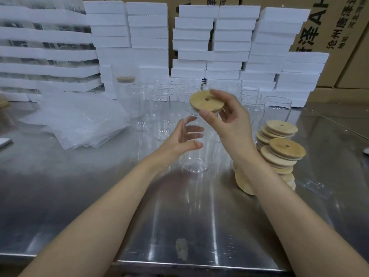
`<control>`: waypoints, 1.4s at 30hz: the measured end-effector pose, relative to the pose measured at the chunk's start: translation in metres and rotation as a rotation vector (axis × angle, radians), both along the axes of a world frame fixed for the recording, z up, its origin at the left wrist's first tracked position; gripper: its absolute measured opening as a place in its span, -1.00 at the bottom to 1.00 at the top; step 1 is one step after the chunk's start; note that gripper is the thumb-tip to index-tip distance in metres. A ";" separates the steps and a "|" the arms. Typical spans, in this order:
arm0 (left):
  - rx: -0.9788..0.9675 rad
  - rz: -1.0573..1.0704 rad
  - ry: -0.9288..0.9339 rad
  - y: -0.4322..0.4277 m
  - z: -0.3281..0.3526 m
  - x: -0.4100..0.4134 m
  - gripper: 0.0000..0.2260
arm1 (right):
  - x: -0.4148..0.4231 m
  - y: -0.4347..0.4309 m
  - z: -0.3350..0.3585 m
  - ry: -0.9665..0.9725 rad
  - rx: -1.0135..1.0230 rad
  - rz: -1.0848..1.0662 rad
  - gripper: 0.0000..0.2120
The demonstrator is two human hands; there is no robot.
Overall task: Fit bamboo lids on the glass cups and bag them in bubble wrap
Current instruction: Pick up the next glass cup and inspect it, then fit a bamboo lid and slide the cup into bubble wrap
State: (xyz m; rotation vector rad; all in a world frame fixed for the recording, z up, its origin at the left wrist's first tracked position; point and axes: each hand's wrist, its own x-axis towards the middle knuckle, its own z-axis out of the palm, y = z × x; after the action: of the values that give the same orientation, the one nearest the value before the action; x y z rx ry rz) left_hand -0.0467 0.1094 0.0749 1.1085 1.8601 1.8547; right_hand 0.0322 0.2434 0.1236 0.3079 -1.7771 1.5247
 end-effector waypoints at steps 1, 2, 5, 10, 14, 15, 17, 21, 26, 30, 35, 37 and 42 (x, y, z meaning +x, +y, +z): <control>-0.007 -0.007 0.009 0.001 0.001 0.002 -0.33 | -0.001 0.000 -0.001 -0.046 0.039 -0.022 -0.70; -0.012 -0.011 0.016 0.001 0.001 0.004 -0.31 | -0.002 -0.001 -0.003 -0.084 0.074 -0.037 -0.76; -0.020 -0.020 0.015 0.001 0.004 0.005 -0.32 | -0.003 -0.001 -0.007 -0.092 0.206 -0.105 -0.80; -0.071 -0.055 0.030 -0.002 0.002 0.002 -0.31 | -0.002 -0.006 -0.014 0.090 0.568 -0.261 -0.67; -0.120 0.030 0.099 -0.021 0.021 -0.016 -0.57 | -0.008 -0.011 -0.016 0.139 0.558 -0.320 -0.68; -0.045 0.114 0.099 -0.029 0.028 -0.022 -0.65 | -0.010 -0.011 -0.016 0.145 0.557 -0.330 -0.69; 0.123 0.421 0.145 -0.049 0.037 -0.030 -0.73 | -0.014 -0.012 -0.016 0.150 0.549 -0.337 -0.71; -0.200 1.239 0.475 -0.101 0.022 -0.065 -0.79 | -0.022 -0.017 -0.014 0.189 0.533 -0.332 -0.76; -0.666 1.377 0.477 -0.138 -0.007 -0.098 -0.60 | -0.026 -0.016 -0.017 0.227 0.518 -0.378 -0.77; -0.649 1.429 0.542 -0.135 -0.012 -0.101 -0.70 | -0.026 -0.014 -0.021 0.206 0.526 -0.388 -0.73; -0.551 1.576 0.617 -0.138 0.003 -0.093 -0.80 | -0.020 -0.009 -0.022 0.145 0.558 -0.324 -0.69; -0.449 1.557 0.756 -0.131 0.016 -0.081 -0.87 | -0.017 -0.007 -0.022 0.134 0.554 -0.304 -0.68; -0.279 0.858 0.910 -0.084 0.041 -0.041 -0.79 | -0.015 -0.006 -0.021 0.122 0.539 -0.295 -0.66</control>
State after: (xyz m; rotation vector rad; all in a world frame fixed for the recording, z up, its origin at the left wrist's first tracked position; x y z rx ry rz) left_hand -0.0877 0.0250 0.1159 1.2720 3.4137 1.3655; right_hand 0.0174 0.2377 0.1031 0.3707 -2.0079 0.7917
